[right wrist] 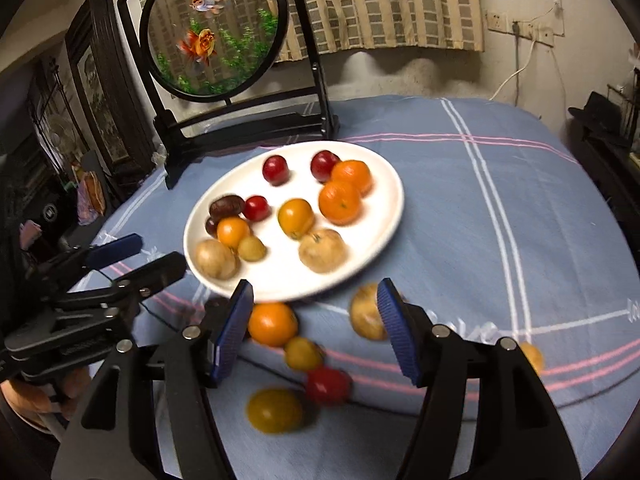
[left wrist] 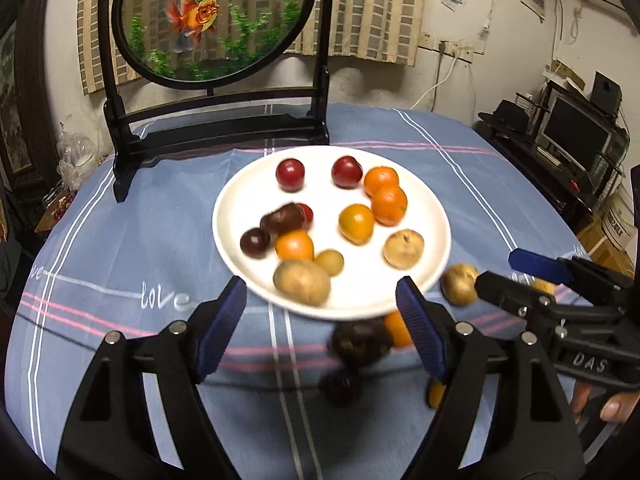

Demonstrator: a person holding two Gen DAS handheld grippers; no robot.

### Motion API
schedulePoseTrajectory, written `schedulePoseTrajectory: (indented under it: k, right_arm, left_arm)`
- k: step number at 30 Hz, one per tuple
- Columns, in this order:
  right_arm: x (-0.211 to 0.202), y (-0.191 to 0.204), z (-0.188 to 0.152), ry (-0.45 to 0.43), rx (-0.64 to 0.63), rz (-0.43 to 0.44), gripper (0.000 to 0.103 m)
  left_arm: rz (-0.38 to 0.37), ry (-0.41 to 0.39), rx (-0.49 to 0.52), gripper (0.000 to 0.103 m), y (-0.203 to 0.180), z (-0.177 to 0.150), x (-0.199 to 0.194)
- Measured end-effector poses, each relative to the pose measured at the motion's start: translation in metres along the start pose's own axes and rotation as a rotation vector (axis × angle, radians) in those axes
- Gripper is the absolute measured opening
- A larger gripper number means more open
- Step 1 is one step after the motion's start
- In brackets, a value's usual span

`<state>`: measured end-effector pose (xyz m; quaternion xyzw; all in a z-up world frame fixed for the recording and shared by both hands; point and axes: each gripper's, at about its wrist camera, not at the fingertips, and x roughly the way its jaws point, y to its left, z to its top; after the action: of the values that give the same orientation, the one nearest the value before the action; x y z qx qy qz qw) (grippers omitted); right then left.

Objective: Organize fruits
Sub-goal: 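Grasp the dark purple round fruit with the left tool while the right tool grasps the olive-green fruit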

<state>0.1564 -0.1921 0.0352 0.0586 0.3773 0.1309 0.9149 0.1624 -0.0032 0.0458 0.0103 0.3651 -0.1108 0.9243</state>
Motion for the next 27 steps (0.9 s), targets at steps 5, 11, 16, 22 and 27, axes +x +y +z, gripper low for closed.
schedulePoseTrajectory:
  k: [5,11,16,22,27]
  right_arm:
    - [-0.012,-0.014,-0.026,0.008,0.025,-0.035,0.065]
    - [-0.015,-0.023,-0.050,0.012,0.032,-0.068,0.065]
    - [-0.013,-0.029,-0.061,0.005,-0.026,-0.141,0.065]
    - [-0.020,-0.043,-0.058,-0.036,0.051,-0.136,0.065]
    - [-0.022,-0.034,-0.057,-0.045,0.012,-0.157,0.065]
  left_arm:
    - [-0.021,0.000,-0.046,0.080,0.002,-0.017,-0.017]
    - [0.004,-0.008,-0.050,0.085,0.002,-0.031,-0.025]
    - [0.036,0.026,-0.050,0.086,0.006,-0.047,-0.009]
    - [0.047,0.053,-0.039,0.086,0.009,-0.058,0.008]
    - [0.039,0.098,-0.006,0.086,0.004,-0.066,0.022]
